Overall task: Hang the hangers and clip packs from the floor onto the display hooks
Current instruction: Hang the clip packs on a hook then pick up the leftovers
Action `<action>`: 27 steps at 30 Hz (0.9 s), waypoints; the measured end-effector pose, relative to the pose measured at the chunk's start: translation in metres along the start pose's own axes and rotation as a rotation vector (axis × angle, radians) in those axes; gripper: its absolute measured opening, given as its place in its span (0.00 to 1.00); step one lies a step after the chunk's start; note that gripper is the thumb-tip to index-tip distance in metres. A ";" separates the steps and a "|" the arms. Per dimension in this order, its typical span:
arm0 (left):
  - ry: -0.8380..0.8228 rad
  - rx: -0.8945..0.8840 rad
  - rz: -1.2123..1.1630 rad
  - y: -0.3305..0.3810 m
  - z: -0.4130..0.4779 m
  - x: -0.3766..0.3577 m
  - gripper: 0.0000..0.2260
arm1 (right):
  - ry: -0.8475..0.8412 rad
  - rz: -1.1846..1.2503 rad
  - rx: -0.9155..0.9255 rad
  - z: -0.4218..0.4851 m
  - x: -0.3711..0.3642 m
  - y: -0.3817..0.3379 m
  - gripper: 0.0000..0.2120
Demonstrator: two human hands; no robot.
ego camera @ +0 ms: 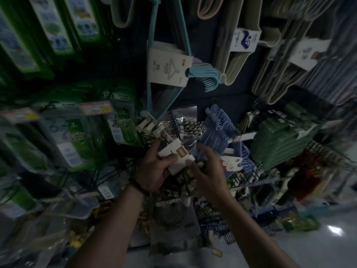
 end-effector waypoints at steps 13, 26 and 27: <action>0.018 0.119 0.052 0.001 0.023 0.010 0.17 | 0.048 -0.093 0.132 0.028 0.055 0.016 0.16; -0.120 -0.490 1.201 0.072 0.087 -0.002 0.04 | -0.251 -0.710 0.481 0.051 0.106 0.071 0.16; -0.136 -0.503 1.246 0.075 0.087 -0.005 0.04 | -0.300 -0.786 0.556 0.057 0.095 0.072 0.16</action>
Point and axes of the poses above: each hand's wrist, its own z-axis towards the middle knuckle, its own x-axis out of the back of the hand, y = z × x, the point moved 3 cm from there along z, towards the middle knuckle, and after that the axes turned 11 degrees about y, right-handed, at the moved point
